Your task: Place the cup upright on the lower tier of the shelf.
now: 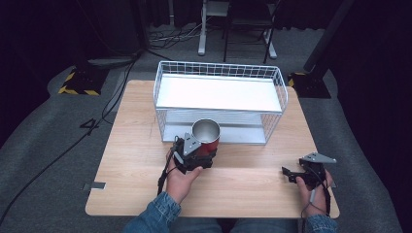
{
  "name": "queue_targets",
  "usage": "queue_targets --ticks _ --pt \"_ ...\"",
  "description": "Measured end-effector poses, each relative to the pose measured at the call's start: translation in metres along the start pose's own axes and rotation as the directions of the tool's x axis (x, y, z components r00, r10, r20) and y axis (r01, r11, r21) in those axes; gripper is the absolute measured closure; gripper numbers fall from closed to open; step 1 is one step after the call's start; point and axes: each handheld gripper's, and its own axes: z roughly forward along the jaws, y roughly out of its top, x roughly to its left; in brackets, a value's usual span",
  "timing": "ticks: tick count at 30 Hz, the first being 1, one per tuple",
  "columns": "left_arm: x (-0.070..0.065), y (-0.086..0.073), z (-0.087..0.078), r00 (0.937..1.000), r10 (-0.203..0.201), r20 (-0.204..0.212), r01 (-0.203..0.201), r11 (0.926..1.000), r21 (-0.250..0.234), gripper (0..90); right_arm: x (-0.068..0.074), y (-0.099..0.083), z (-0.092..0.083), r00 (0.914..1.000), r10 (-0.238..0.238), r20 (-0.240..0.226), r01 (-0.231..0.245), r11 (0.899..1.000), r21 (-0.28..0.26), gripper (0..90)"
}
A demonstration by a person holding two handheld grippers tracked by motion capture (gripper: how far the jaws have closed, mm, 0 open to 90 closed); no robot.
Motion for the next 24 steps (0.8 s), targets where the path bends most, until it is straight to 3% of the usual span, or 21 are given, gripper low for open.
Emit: queue_targets --ticks 12,18,21,24 --pt "0.006 0.001 0.028 0.9996 -0.013 -0.026 0.013 0.9999 -0.002 16.0 0.0 0.0 0.0 1.0 -0.004 0.004 0.004 1.0 -0.001 15.0" --pt "0.012 0.004 0.044 0.9982 -0.047 -0.037 0.047 0.9989 -0.005 16.1 0.001 0.0 0.0 1.0 -0.005 0.004 0.005 1.0 0.0 15.1" --pt "0.013 0.007 0.049 0.998 -0.048 -0.04 0.048 0.9988 -0.009 16.1 0.001 0.0 0.0 1.0 -0.005 0.004 0.005 1.0 -0.001 15.1" --pt "0.013 0.008 0.059 0.9974 -0.022 -0.069 0.021 0.9997 -0.013 16.1 0.001 0.0 0.0 1.0 -0.005 0.004 0.005 1.0 -0.001 15.1"
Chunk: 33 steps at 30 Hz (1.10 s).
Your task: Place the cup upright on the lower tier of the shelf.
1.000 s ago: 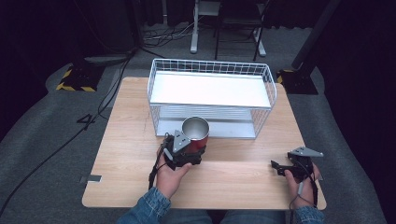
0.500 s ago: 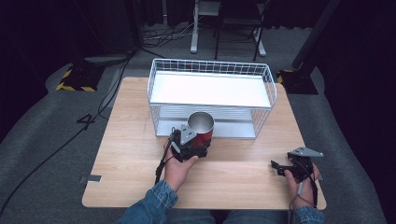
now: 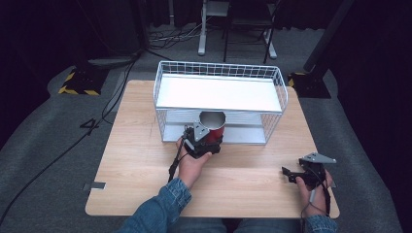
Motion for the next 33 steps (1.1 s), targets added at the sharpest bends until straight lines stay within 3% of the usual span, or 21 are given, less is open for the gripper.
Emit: queue_targets --ticks 4,9,24,33 --pt "0.002 -0.004 0.009 0.9998 -0.022 -0.002 0.022 0.9997 0.007 16.1 0.0 0.0 0.0 1.0 0.0 0.0 0.0 1.0 0.0 15.1" --pt "0.006 -0.006 0.017 0.9993 -0.027 -0.027 0.027 0.9995 -0.018 16.1 0.0 0.0 0.0 1.0 -0.001 0.0 0.001 1.0 0.0 15.1" --pt "0.012 0.007 0.044 0.9971 -0.033 -0.069 0.031 0.9991 -0.027 16.0 0.0 0.0 0.0 1.0 -0.006 -0.001 0.006 1.0 -0.004 15.4" --pt "0.015 0.012 0.056 0.9962 -0.061 -0.062 0.058 0.9973 -0.044 16.0 0.001 0.0 0.0 1.0 -0.007 0.0 0.007 1.0 -0.004 15.5"
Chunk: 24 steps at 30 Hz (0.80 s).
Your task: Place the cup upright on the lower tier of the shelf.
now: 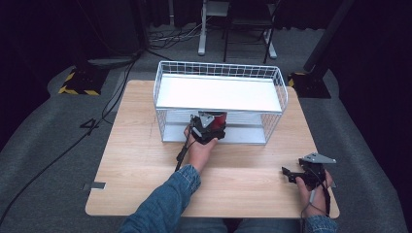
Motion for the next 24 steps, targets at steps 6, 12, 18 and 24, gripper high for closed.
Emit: queue_targets --ticks 6,12,18,24 --pt "0.0049 -0.0039 0.0079 0.9999 -0.011 -0.003 0.011 0.9996 0.026 16.0 0.0 0.0 0.0 1.0 0.0 0.0 0.0 1.0 0.0 15.5" --pt "0.0037 -0.006 0.0112 0.9998 0.014 -0.015 -0.014 0.9996 0.024 15.3 0.0 0.0 0.0 1.0 0.0 0.0 0.0 1.0 0.0 15.5" --pt "0.0044 -0.0068 0.0117 0.9993 0.031 -0.019 -0.03 0.9991 0.031 14.6 0.0006 -0.0002 -0.0004 1.0 0.001 0.005 -0.001 1.0 0.0 15.7" --pt "0.0044 -0.0066 0.0106 0.9994 0.032 -0.017 -0.031 0.9988 0.037 14.5 0.0005 -0.0002 -0.0004 1.0 0.002 0.004 -0.002 1.0 0.001 15.7"
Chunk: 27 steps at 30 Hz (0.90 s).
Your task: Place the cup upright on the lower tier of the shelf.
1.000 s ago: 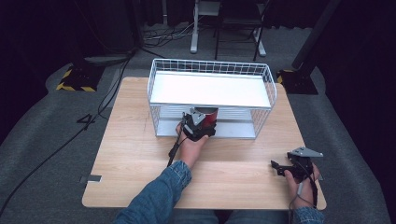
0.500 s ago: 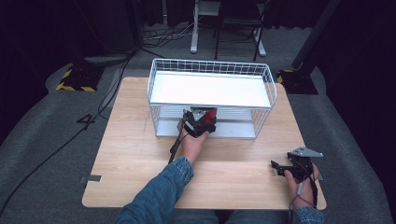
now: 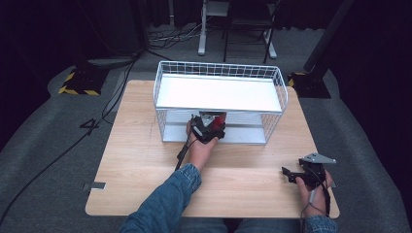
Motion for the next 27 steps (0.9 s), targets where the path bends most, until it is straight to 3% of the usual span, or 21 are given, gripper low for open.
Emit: queue_targets --ticks 4,5,6,7,13,20,27 --pt "0.001 -0.001 -0.002 1.0 0.007 -0.001 -0.007 1.0 0.002 14.5 0.0 0.0 0.0 1.0 0.0 0.002 0.0 1.0 -0.002 15.8" --pt "0.003 0.0 -0.004 0.9992 0.038 0.011 -0.038 0.9993 -0.001 14.5 0.001 0.0 0.0 1.0 -0.002 0.003 0.002 1.0 -0.002 15.8" --pt "0.003 0.0 -0.004 0.9992 0.038 0.011 -0.038 0.9993 -0.001 14.5 0.001 0.0 0.0 1.0 -0.002 0.003 0.002 1.0 -0.002 15.8" --pt "0.0 -0.002 -0.006 0.9998 -0.01 0.019 0.01 0.9998 0.018 14.5 0.001 0.0 0.0 1.0 -0.002 0.003 0.002 1.0 -0.002 15.8" --pt "-0.001 -0.002 -0.016 0.9999 -0.015 0.007 0.015 0.9998 0.016 14.5 0.001 0.0 0.0 1.0 -0.002 0.003 0.002 1.0 -0.003 15.8" --pt "-0.001 -0.005 -0.03 0.9994 0.009 0.034 -0.009 0.9997 0.024 14.7 0.001 0.0 0.0 1.0 -0.003 0.004 0.003 1.0 -0.004 15.9" --pt "-0.004 -0.002 -0.049 0.9988 0.042 0.026 -0.042 0.9991 0.001 14.8 0.0 0.0 0.0 1.0 -0.003 -0.001 0.003 1.0 -0.003 15.8"
